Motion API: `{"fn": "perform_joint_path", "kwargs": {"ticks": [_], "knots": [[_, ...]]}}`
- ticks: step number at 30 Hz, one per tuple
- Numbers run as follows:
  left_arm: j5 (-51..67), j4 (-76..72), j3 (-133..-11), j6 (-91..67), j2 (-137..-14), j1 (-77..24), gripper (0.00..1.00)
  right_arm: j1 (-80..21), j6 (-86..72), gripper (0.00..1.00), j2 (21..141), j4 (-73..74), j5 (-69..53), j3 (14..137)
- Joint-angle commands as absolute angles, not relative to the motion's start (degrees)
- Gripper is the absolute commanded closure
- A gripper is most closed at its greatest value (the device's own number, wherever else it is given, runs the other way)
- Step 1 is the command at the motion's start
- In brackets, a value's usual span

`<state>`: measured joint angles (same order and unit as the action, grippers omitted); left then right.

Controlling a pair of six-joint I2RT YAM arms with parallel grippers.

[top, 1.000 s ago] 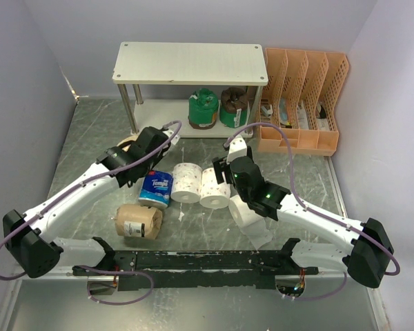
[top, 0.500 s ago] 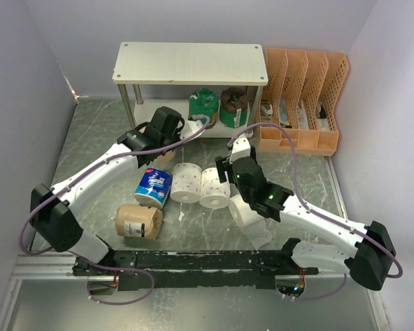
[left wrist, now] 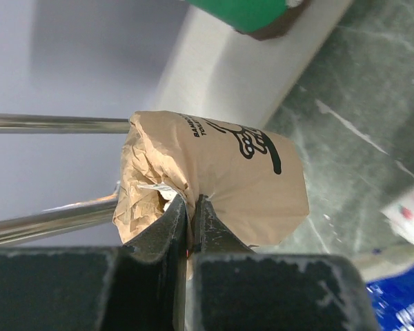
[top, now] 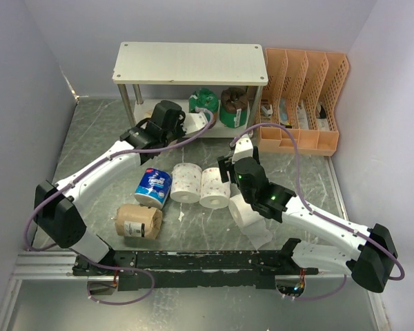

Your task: Place and organize the paper towels onto the shelf

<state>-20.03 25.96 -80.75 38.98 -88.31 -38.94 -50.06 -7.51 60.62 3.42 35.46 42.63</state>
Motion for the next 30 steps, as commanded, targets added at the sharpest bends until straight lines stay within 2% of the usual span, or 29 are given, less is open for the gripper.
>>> {"fn": "perform_joint_path", "kwargs": {"ticks": [1, 8, 30], "knots": [[-27.4, 13.94, -81.33, 44.0, -90.56, -37.81, 0.93, -50.1, -7.65, 0.28, 60.44, 3.25, 37.04, 43.05], [-32.43, 2.46, -79.92, 48.18, -95.02, -35.15, 0.93, -50.16, -7.51, 0.28, 60.52, 2.91, 37.26, 42.85], [-33.7, -13.52, -86.45, 51.42, -113.47, -28.53, 0.93, -50.11, -6.34, 0.27, 62.89, 2.03, 38.65, 42.96]]}}
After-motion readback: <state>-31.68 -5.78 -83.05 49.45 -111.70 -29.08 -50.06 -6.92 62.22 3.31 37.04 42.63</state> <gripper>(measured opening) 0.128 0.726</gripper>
